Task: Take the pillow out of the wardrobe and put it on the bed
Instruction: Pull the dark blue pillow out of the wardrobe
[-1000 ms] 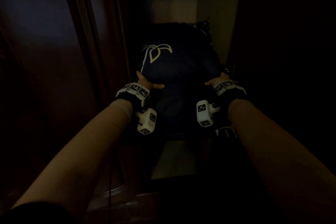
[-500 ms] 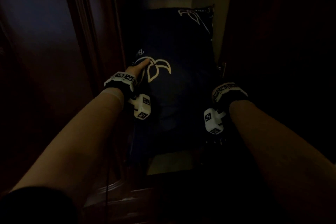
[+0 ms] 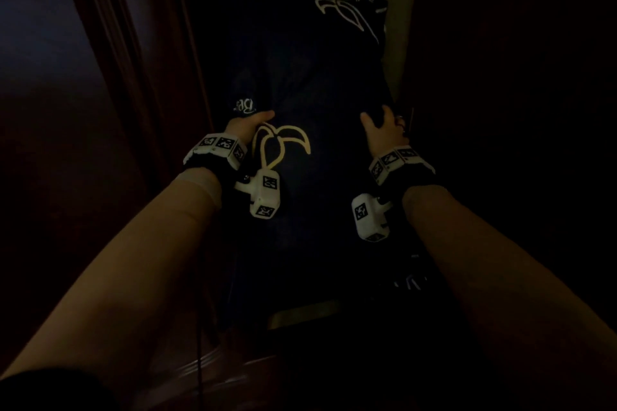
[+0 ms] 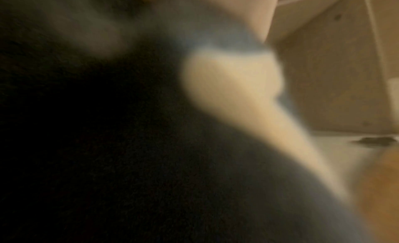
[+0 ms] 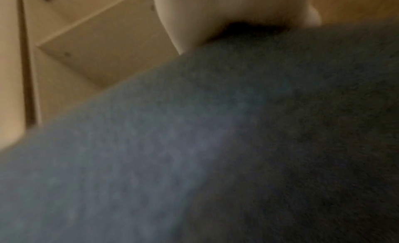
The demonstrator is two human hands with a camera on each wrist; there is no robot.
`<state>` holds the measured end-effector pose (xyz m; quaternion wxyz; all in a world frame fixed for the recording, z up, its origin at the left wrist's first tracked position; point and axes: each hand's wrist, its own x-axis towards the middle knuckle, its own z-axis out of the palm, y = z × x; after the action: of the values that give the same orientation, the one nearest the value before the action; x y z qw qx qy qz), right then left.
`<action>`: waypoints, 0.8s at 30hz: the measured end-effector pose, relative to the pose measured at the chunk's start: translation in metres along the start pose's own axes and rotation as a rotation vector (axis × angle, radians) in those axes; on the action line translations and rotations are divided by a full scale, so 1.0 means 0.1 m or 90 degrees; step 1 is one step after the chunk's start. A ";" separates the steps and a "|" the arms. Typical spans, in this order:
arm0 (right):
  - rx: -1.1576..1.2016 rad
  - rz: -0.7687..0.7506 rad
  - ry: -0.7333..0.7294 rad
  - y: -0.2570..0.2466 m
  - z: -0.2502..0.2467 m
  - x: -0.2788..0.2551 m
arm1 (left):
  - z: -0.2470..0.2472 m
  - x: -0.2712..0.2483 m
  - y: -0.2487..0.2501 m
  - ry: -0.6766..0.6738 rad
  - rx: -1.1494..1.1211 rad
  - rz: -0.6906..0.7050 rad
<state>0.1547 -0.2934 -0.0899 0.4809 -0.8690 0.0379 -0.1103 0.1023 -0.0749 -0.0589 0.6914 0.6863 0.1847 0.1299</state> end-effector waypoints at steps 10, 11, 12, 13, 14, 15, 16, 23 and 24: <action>0.014 -0.154 0.161 0.38 -0.47 -0.75 | 0.29 -1.13 -0.32 0.123 -0.178 0.162; 0.028 -0.186 0.175 0.44 -0.57 -0.88 | 0.32 -1.30 -0.36 0.133 -0.193 0.173; 0.046 -0.212 0.189 0.51 -0.67 -1.03 | 0.35 -1.47 -0.41 0.143 -0.204 0.184; 0.064 -0.237 0.203 0.57 -0.77 -1.20 | 0.38 -1.66 -0.45 0.153 -0.208 0.192; 0.079 -0.259 0.214 0.63 -0.87 -1.36 | 0.41 -1.84 -0.50 0.166 -0.208 0.198; 0.093 -0.280 0.221 0.68 -0.96 -1.50 | 0.44 -2.01 -0.55 0.180 -0.200 0.204; 0.103 -0.300 0.230 0.73 -1.07 -1.64 | 0.47 -2.16 -0.61 0.193 -0.187 0.209; 0.021 -0.327 0.376 0.89 -1.76 -2.29 | 0.41 -2.90 -1.05 0.267 -0.098 0.182; 0.007 -0.312 0.393 0.89 -1.81 -2.33 | 0.38 -2.97 -1.08 0.271 -0.088 0.179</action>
<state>-0.1095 -0.4511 -0.1085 0.4106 -0.7758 -0.0281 -0.4783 -0.1559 -0.2408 -0.1445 0.6574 0.6136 0.2192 0.3785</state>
